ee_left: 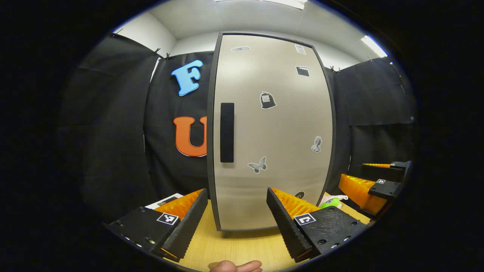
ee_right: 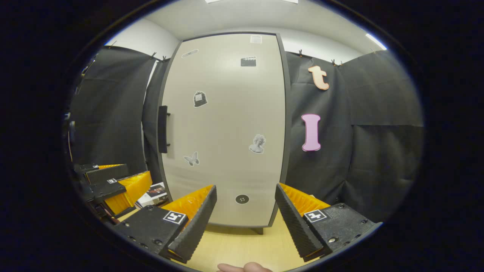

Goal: Open the cabinet door with the right hand, grasp the bottle in the cabinet with the left hand and place it on the coaster, then close the cabinet door with the right hand.

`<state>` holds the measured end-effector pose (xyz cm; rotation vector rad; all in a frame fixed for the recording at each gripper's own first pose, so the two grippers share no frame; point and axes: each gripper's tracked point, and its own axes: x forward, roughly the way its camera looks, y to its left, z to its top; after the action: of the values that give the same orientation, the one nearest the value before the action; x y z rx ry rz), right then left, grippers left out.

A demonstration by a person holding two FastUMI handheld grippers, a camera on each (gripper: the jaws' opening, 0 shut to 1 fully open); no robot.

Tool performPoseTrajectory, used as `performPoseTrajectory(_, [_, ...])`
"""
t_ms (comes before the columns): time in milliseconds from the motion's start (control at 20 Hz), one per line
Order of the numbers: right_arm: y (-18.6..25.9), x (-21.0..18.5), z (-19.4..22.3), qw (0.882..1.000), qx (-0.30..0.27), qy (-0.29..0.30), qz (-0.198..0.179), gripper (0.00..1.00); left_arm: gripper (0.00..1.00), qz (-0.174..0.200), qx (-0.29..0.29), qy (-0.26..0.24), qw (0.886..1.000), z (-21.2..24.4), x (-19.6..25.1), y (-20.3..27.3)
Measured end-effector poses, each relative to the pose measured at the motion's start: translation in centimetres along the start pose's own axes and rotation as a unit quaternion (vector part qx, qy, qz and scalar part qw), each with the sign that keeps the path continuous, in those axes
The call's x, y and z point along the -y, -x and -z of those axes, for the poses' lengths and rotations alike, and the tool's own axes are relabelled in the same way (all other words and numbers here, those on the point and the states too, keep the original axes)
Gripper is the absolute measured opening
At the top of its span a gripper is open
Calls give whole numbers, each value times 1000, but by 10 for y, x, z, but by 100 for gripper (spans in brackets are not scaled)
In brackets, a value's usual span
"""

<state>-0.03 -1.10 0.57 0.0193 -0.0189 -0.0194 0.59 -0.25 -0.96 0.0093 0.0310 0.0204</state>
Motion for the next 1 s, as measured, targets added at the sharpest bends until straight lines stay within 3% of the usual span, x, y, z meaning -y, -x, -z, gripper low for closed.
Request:
performPoseTrajectory(400, [-6, -3, 3, 1000, -6, 1, -3, 98, 95, -1, -10, 10, 1000, 5, -5, -7])
performPoseTrajectory(650, [-8, -10, -2, 999, -1, -24, -25, 94, 95, -7, -16, 10, 1000, 7, -10, -9])
performPoseTrajectory(750, [-12, -14, -8, 999, 3, -18, -32, 94, 95, -3, -6, 21, 1000, -1, -10, -7])
performPoseTrajectory(800, [-14, -16, -11, 999, 7, -13, -35, 98, 95, -3, -1, 23, 1000, -6, -12, -4])
performPoseTrajectory(850, [-17, -21, -15, 999, 11, -10, -41, 94, 95, -4, 2, 23, 1000, -8, -16, -1])
performPoseTrajectory(1000, [-23, -40, -24, 997, 16, -8, -70, 94, 95, -10, 11, 25, 1000, -14, -25, 12])
